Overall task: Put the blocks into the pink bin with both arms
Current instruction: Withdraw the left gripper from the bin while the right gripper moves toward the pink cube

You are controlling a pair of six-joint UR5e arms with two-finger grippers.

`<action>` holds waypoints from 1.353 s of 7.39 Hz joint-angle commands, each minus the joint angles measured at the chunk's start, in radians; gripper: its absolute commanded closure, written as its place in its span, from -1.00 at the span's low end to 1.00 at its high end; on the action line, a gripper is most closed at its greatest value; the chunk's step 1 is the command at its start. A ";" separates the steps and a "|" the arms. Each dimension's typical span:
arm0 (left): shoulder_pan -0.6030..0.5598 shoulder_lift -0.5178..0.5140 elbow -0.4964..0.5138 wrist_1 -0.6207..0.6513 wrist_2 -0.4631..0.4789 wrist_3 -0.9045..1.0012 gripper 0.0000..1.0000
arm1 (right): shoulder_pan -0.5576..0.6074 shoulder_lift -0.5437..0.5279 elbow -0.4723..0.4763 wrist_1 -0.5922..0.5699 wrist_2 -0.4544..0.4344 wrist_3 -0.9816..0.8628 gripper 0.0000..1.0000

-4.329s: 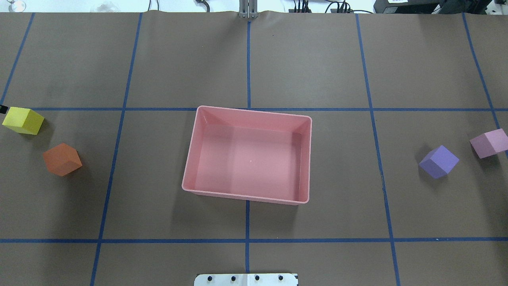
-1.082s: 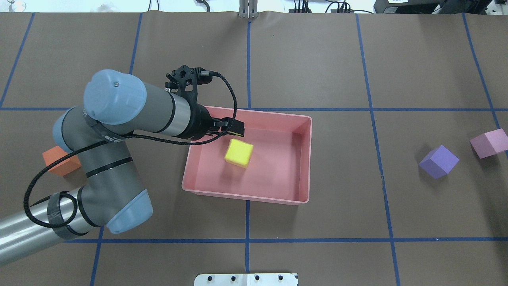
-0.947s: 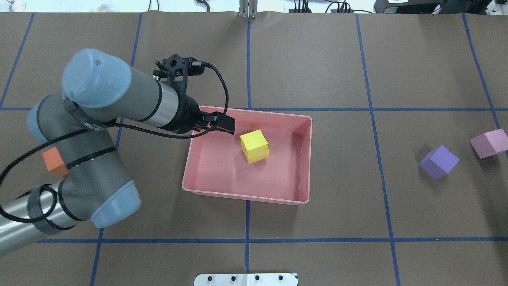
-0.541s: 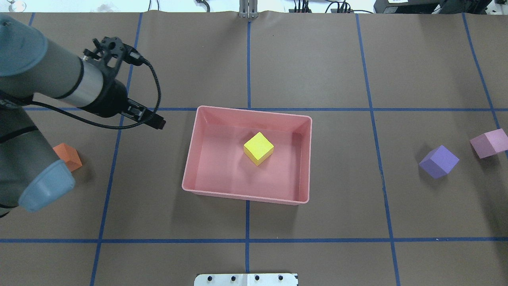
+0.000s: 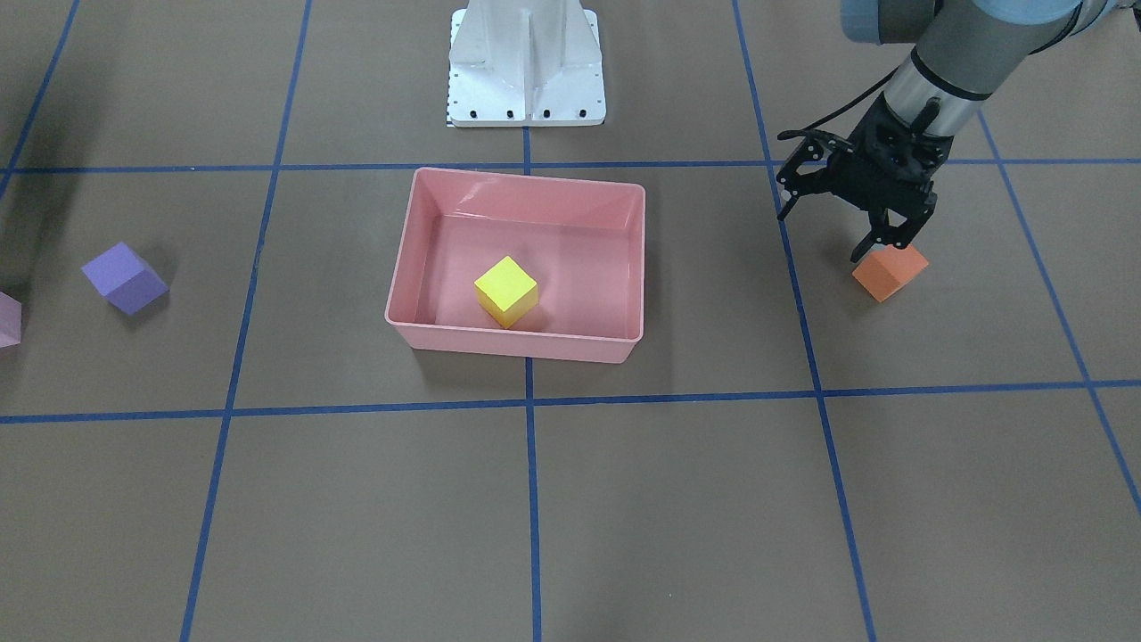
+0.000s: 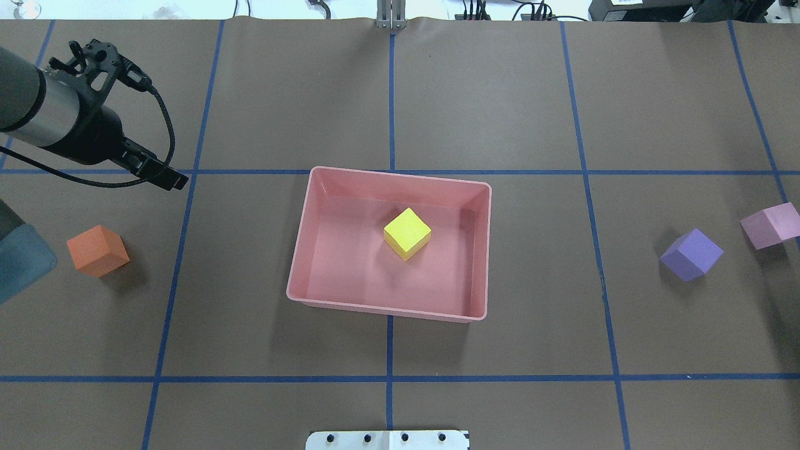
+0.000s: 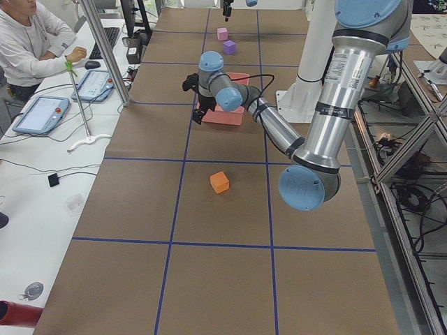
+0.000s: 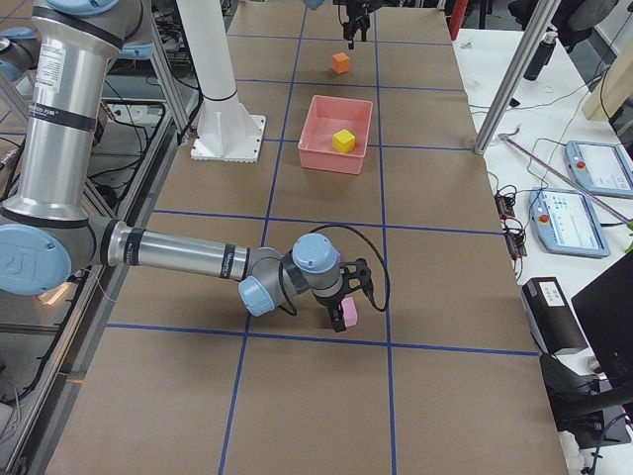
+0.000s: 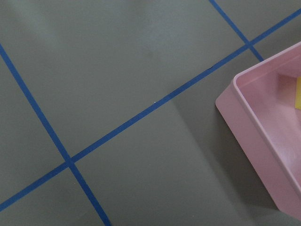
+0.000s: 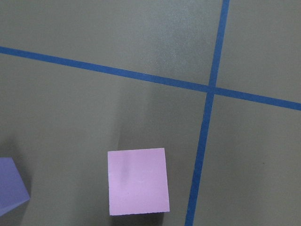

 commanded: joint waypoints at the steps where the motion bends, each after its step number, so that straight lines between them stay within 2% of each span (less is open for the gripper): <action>1: -0.003 0.005 0.000 0.000 -0.001 0.004 -1.00 | -0.052 0.017 -0.028 0.030 -0.022 0.005 -1.00; 4: -0.001 0.005 -0.002 -0.002 -0.001 0.003 -1.00 | -0.063 0.083 -0.097 0.029 -0.023 0.010 -1.00; 8: -0.001 0.005 -0.002 -0.008 0.001 -0.007 -1.00 | -0.092 0.094 -0.131 0.032 -0.030 0.015 -1.00; 10: -0.001 0.005 -0.002 -0.008 0.001 -0.008 -1.00 | -0.132 0.100 -0.153 0.030 -0.073 0.015 -0.99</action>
